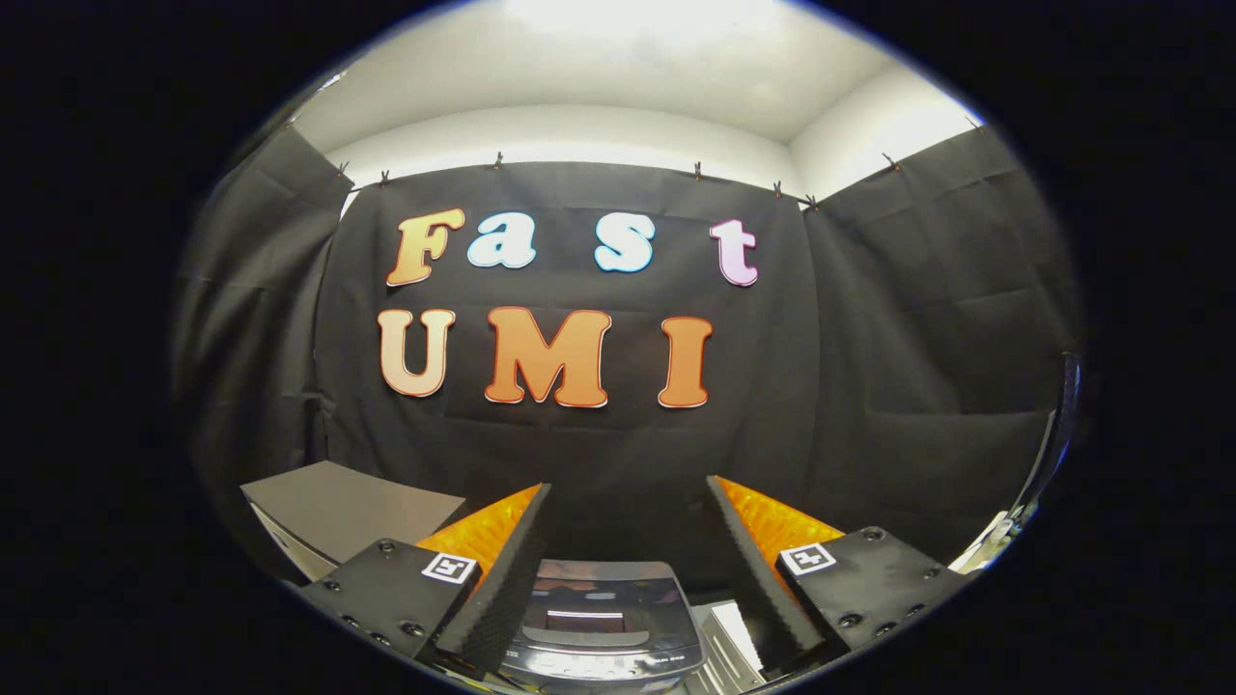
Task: Put the clothes into the washing machine and then close the washing machine lid.
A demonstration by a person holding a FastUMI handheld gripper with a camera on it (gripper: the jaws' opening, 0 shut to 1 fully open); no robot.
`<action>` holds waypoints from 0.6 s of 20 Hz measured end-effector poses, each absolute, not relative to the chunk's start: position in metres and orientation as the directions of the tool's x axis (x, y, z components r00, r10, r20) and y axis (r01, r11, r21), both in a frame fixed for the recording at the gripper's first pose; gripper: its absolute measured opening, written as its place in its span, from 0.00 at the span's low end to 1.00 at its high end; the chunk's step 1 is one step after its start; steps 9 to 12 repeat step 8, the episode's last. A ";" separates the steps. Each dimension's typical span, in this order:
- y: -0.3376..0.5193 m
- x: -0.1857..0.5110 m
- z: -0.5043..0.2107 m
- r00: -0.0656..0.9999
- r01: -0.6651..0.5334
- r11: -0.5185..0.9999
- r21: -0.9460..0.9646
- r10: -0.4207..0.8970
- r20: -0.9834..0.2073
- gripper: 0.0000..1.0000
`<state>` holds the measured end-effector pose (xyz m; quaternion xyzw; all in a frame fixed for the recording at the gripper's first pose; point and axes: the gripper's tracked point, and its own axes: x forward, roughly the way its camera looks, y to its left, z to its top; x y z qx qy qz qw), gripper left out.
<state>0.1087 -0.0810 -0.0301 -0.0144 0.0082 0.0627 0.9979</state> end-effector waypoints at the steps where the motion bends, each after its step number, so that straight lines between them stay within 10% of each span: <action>1: -0.078 0.106 -0.030 0.992 -0.127 0.992 -0.026 0.127 -0.016 0.99; 12: -0.068 0.108 -0.038 0.994 -0.109 0.992 -0.067 0.108 -0.011 0.99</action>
